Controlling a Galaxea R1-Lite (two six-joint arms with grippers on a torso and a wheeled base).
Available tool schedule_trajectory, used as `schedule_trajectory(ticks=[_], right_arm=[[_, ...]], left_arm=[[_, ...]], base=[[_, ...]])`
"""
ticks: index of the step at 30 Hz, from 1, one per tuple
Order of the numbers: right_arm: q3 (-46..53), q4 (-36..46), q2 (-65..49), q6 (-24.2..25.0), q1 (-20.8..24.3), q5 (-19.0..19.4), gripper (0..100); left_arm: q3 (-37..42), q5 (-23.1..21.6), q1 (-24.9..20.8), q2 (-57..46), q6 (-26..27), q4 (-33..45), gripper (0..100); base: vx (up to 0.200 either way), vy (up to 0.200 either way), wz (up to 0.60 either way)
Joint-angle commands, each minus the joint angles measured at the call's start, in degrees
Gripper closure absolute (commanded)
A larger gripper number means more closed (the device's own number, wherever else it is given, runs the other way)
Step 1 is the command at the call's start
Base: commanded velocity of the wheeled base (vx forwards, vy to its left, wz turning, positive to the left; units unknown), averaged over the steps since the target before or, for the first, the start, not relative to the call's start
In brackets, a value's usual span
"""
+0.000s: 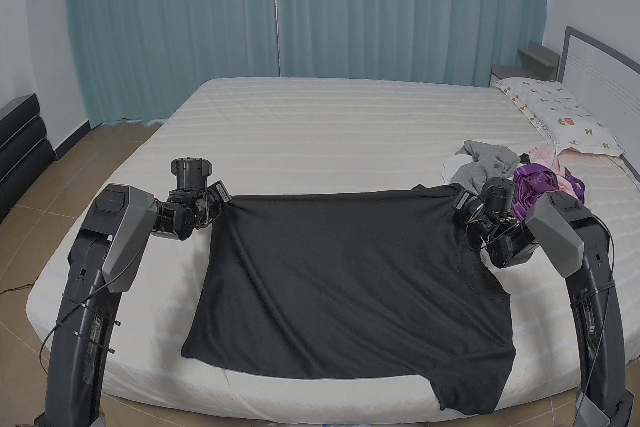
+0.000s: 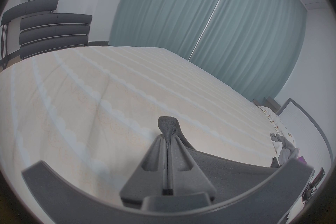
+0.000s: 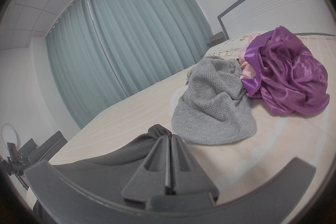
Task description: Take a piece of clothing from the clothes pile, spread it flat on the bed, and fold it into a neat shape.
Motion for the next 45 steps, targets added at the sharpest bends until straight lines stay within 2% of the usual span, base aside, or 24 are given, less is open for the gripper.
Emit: schedule_trajectory(ticks=[1,5,6,10,13,18,20,21,22,24,27,30,36,40,45], right_arm=[[-0.55,0.26,1.90,0.07,0.10,0.01,100],[-0.38,1.58,1.81,0.25,0.27,0.10,100],[-0.29,1.58,1.73,0.42,0.27,0.10,0],[1.38,1.14,0.50,0.51,0.27,-0.51,0],[7.09,-0.09,-4.34,1.39,0.01,-0.34,0],[18.96,-1.85,-14.97,7.28,-1.48,3.09,0],[23.62,-1.85,-19.46,9.13,-2.45,3.62,0],[23.62,-1.85,-19.46,9.13,-2.45,3.62,0],[29.51,-1.85,-23.94,11.85,-3.07,5.20,0],[36.45,-1.85,-28.68,14.49,-3.24,7.66,0],[48.40,-3.25,-35.71,16.68,-3.24,12.14,0],[58.42,-6.77,-40.29,17.12,-2.71,14.78,0],[74.51,-14.59,-45.03,17.74,-1.48,16.10,0],[80.57,-20.48,-44.50,19.76,-0.69,16.36,0],[87.34,-28.30,-44.24,22.05,0.27,17.24,0]], left_arm=[[-0.33,-0.25,-0.20,1.16,-0.01,-0.02,100],[-0.24,-0.34,-0.20,1.16,-0.10,0.69,100],[-0.15,-0.34,-0.29,1.16,-0.10,0.69,0],[0.37,-0.16,-0.20,0.63,-0.01,0.51,0],[1.87,-0.08,-0.02,-0.95,-0.10,0.69,0],[11.01,-1.04,1.29,-9.91,-0.89,0.16,0],[16.63,-2.45,1.73,-14.48,-1.24,-0.02,0],[16.63,-2.45,1.73,-14.48,-1.24,-0.02,0],[23.75,-4.91,2.61,-19.93,-2.21,-0.46,0],[31.57,-8.34,3.32,-25.56,-3.52,-1.25,0],[44.06,-12.20,3.93,-33.12,-5.28,-3.88,0],[54.69,-12.64,3.84,-38.65,-7.30,-6.96,0],[74.11,-13.96,3.23,-47.44,-9.32,-15.05,0],[82.46,-15.19,1.82,-49.64,-11.17,-21.11,0],[88.35,-15.28,0.15,-51.22,-14.77,-24.27,0]], base=[[0.000,0.000,0.00],[0.000,0.000,0.00],[0.000,0.000,0.00],[0.000,0.000,0.00],[0.000,0.000,0.00],[0.000,0.000,0.00],[0.000,0.000,0.00],[0.000,0.000,0.00],[0.000,0.000,0.00],[0.000,0.000,0.00],[0.000,0.000,0.00],[0.000,0.000,0.00],[0.000,0.000,0.00],[0.000,0.000,0.00],[0.000,0.000,0.00]])
